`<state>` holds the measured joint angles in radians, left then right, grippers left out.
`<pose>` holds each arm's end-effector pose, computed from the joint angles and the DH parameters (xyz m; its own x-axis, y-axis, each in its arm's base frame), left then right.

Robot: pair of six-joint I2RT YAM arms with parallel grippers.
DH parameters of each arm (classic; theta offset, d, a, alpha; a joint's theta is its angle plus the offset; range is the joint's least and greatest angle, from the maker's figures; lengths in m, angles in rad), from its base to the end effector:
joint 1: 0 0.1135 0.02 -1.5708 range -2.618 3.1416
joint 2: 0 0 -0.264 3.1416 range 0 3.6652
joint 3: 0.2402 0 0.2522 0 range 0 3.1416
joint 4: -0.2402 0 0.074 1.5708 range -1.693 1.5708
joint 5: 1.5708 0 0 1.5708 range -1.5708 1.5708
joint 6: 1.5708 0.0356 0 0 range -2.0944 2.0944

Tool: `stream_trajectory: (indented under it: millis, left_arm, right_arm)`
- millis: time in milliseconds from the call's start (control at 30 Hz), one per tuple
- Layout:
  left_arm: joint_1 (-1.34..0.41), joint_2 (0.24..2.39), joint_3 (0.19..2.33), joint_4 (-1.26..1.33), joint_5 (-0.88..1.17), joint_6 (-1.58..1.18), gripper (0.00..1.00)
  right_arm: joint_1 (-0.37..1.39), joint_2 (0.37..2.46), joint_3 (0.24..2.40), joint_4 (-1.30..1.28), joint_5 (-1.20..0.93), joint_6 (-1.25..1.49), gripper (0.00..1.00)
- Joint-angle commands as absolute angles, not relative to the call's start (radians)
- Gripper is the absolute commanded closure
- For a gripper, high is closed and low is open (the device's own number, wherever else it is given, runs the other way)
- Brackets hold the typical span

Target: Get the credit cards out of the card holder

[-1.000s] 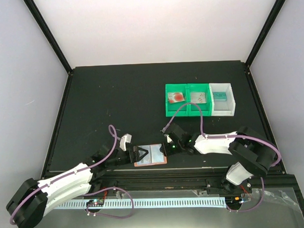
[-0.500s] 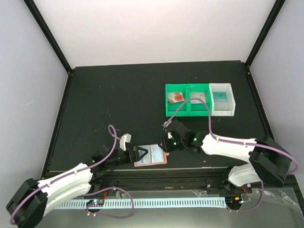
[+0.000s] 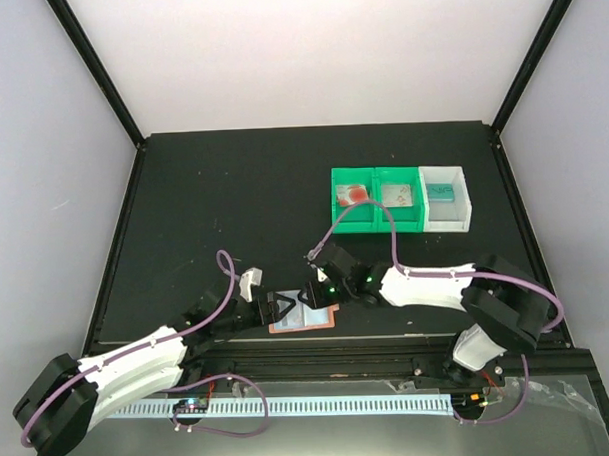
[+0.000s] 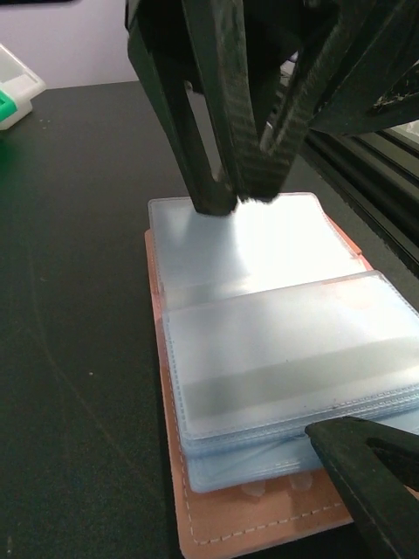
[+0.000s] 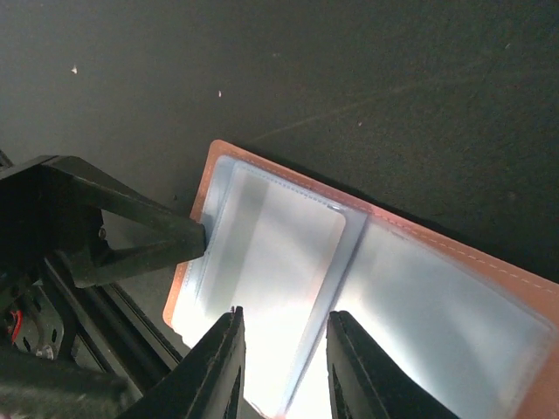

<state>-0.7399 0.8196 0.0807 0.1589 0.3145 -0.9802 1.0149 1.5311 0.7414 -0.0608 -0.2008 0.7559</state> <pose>0.1045 -0.1103 0.1267 -0.9166 -0.2327 -0.3250 0.1273 0.6008 -0.7892 0.1504 0.2555 0.1637 -0.9072 -0.1865 -0.3771 -0.3841 0.7329 0.5615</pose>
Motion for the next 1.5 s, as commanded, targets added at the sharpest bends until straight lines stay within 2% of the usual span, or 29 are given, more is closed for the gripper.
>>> stream_trajectory:
  millis: [0,400,733,833,1200,1367,1467]
  left_arm:
    - [-0.735,0.829,0.073,0.208,0.294,-0.981,0.10]
    - [-0.735,0.862,0.077,0.255,0.313,-0.991,0.11]
    - [-0.735,0.901,0.084,0.308,0.358,-1.000,0.11]
    - [-0.735,0.907,0.081,0.327,0.372,-1.009,0.11]
    - [-0.743,0.827,0.095,0.345,0.444,-1.059,0.28]
    - [-0.749,0.787,0.091,0.339,0.442,-1.059,0.29]
    - [-0.750,0.790,0.084,0.356,0.444,-1.059,0.29]
  right_arm:
    - [1.022,1.585,0.749,0.034,-0.261,0.801,0.71]
    - [1.026,1.710,0.734,0.103,-0.298,0.812,0.74]
    - [1.026,1.728,0.639,0.197,-0.274,0.857,0.92]
    - [1.027,1.741,0.624,0.232,-0.287,0.869,0.93]
    - [1.026,1.747,0.542,0.449,-0.329,0.905,0.93]
    - [1.026,1.760,0.522,0.528,-0.348,0.932,0.93]
    - [1.025,1.751,0.518,0.544,-0.349,0.923,0.89]
